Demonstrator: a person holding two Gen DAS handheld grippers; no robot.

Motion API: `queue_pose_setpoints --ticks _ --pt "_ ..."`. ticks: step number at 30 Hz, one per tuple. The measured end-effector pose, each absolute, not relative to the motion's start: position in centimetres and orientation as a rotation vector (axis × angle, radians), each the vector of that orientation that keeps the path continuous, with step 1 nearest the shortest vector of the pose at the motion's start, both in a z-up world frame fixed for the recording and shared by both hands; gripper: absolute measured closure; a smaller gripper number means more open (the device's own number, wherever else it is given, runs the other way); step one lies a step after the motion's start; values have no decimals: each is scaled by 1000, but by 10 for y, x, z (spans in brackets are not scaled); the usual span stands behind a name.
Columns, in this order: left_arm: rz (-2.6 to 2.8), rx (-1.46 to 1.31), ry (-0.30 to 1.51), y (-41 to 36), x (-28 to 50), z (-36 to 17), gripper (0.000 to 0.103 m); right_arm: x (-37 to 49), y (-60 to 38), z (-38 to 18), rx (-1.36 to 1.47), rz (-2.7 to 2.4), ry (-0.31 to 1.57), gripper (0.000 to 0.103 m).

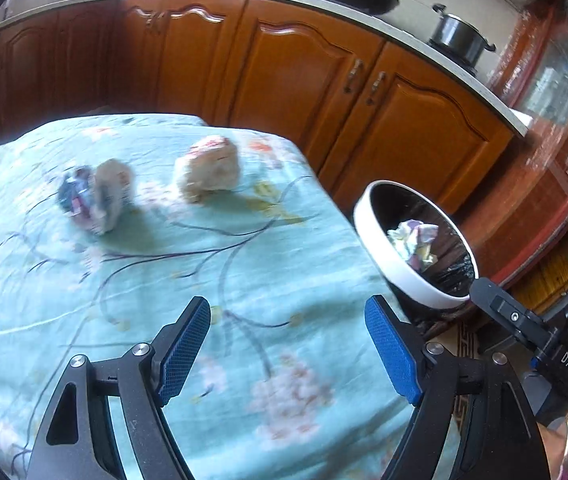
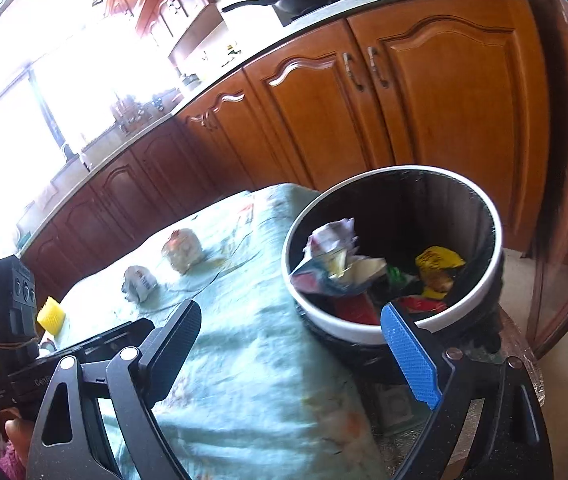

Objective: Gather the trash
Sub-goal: 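Move both tools back toward the white plastic bag and paper cup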

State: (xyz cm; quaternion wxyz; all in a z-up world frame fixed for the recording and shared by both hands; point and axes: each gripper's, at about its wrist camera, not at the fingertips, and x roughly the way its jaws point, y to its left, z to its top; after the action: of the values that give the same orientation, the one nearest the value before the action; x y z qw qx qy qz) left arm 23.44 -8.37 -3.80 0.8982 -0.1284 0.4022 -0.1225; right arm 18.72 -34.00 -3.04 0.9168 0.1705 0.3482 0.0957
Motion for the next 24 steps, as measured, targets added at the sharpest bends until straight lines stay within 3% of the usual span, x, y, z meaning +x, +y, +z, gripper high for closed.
queue_pose_setpoints --ticks 24 --pt "-16 -315 795 30 201 -35 23 221 -219 -49 262 368 772 10"
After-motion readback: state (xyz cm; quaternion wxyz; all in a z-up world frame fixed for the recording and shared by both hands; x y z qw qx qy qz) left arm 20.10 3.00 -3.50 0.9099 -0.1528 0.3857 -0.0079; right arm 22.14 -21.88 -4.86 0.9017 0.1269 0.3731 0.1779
